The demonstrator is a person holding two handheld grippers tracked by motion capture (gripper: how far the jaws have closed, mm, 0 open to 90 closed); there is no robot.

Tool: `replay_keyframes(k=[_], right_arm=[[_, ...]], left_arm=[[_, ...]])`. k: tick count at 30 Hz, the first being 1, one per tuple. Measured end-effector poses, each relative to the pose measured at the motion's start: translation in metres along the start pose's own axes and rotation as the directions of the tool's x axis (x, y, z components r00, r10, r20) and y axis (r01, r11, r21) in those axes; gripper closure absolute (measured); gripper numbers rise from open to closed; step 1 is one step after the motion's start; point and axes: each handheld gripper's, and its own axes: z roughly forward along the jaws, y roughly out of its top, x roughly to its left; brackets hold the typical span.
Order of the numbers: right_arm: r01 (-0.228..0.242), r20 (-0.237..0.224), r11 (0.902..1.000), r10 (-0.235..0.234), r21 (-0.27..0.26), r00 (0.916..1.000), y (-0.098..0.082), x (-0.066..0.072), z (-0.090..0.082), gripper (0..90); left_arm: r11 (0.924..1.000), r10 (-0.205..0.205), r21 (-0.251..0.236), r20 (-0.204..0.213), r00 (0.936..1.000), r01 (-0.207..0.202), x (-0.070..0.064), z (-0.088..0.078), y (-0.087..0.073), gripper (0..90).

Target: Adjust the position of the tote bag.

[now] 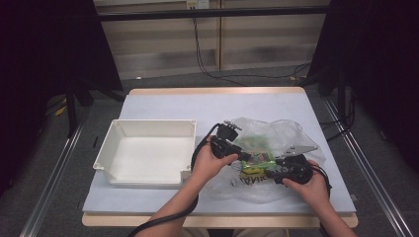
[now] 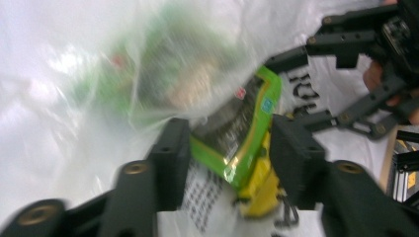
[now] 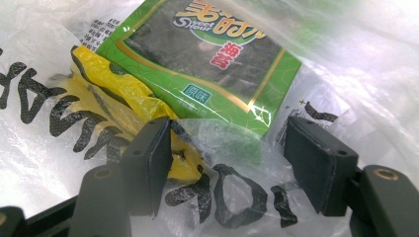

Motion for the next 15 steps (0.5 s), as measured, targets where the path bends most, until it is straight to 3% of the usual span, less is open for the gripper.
replay_keyframes(k=[2,4,15], right_arm=[[-0.003,0.004,1.0000,0.003,0.003,1.0000,0.000,0.001,0.000,35.5],[0.002,-0.001,1.0000,-0.002,0.000,1.0000,0.000,0.001,0.000,35.5],[0.012,0.000,0.9999,-0.012,-0.003,0.9999,-0.001,0.001,0.000,35.2]], left_arm=[[1.0000,0.000,0.008,-0.017,0.9998,0.000,0.005,0.005,0.005,55.9],[0.9997,-0.022,0.004,-0.040,0.9990,0.022,0.010,0.011,0.009,62.6],[0.9994,-0.033,-0.011,-0.112,0.9932,0.032,0.031,0.016,0.018,77.6]])
